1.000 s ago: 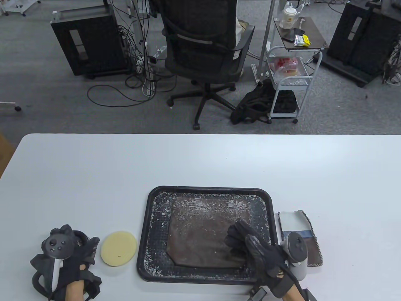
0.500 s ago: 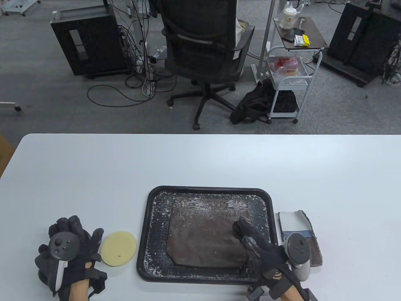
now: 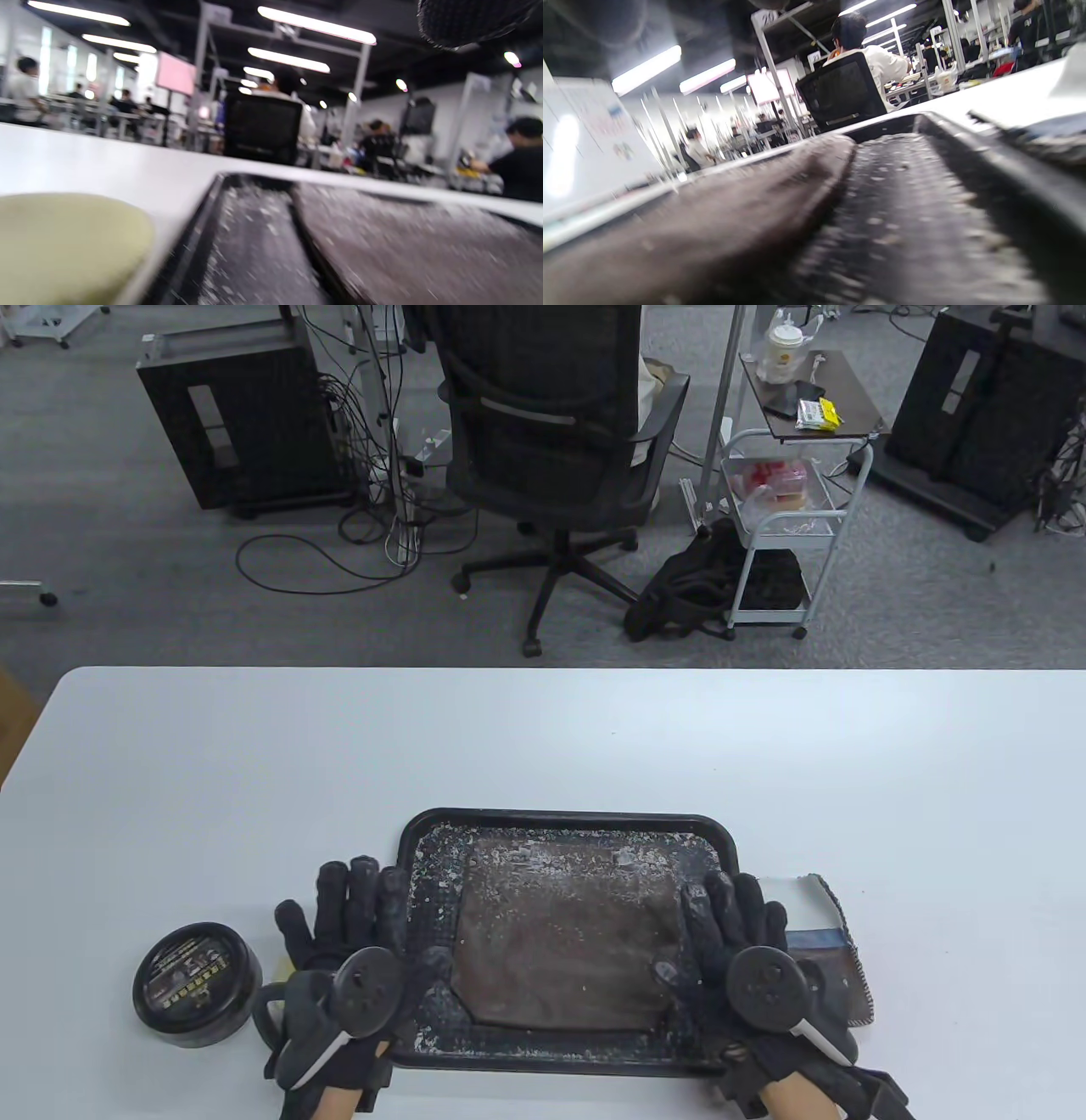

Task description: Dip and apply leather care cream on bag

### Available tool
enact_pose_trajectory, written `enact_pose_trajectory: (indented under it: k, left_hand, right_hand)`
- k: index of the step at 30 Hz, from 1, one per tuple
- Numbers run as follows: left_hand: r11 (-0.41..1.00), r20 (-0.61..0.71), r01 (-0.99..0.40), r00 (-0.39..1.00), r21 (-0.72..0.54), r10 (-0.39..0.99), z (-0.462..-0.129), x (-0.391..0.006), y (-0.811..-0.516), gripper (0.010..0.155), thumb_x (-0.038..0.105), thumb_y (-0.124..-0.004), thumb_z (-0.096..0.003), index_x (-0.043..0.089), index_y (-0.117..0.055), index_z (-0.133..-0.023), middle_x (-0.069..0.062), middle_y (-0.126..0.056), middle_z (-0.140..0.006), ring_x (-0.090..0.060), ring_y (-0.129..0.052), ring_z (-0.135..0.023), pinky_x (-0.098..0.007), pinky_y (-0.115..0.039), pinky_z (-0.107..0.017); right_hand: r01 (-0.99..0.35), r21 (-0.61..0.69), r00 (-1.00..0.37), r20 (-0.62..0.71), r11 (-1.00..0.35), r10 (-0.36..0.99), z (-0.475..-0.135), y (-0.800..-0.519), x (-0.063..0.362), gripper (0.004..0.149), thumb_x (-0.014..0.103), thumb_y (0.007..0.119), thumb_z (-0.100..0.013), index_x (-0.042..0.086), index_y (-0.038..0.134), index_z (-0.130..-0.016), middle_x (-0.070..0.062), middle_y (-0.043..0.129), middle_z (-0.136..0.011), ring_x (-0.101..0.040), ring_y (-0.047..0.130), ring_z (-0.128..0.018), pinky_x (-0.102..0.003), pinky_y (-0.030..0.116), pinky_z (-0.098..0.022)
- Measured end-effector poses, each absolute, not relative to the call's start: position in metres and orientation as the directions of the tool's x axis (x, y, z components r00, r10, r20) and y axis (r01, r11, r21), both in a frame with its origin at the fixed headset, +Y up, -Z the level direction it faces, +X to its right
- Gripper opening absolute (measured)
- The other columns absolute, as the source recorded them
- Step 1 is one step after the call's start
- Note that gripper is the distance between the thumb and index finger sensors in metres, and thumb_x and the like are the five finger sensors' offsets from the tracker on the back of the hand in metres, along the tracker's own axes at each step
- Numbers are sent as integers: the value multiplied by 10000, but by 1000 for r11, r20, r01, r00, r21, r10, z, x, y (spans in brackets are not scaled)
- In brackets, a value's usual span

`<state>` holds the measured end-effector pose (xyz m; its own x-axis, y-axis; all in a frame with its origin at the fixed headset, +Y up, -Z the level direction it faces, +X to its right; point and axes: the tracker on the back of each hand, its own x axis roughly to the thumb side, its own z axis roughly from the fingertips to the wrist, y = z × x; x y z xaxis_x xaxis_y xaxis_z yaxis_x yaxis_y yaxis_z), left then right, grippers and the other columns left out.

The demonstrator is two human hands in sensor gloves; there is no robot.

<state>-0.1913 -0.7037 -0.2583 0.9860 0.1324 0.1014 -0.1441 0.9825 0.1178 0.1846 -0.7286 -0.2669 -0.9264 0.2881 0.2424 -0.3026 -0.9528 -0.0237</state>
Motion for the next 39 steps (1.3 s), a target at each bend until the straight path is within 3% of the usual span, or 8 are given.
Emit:
enact_pose_trajectory:
  k: [4, 9, 39]
  left_hand:
    - [991, 182, -131, 975, 10, 127, -260, -165, -718, 950, 763, -675, -373, 405, -117, -1052, 135, 20, -1120, -211, 51, -1090, -668, -70, -740]
    - [999, 223, 37, 974, -5, -35, -256, -155, -730, 966, 769, -666, -367, 407, -70, -1035, 129, 50, -1105, -207, 77, -1079, -663, -58, -736]
    - [999, 187, 12, 982, 37, -18, -252, -168, -727, 896, 713, -688, -373, 393, -200, -1052, 123, -95, -1142, -202, -76, -1122, -667, -120, -754]
  right_hand:
    - [-174, 24, -956, 235, -984, 175, -267, -734, 177, 908, 693, 626, -476, 221, 213, -1133, -73, 106, -1154, -393, -8, -1018, -627, 58, -647]
    - [-111, 48, -963, 243, -993, 119, -267, -738, 171, 922, 706, 621, -467, 240, 178, -1127, -56, 82, -1152, -380, -35, -1012, -632, 32, -636]
    - [-155, 104, -949, 261, -982, 178, -270, -741, 164, 899, 690, 611, -472, 237, 188, -1124, -83, 129, -1157, -395, 28, -1029, -627, 58, -644]
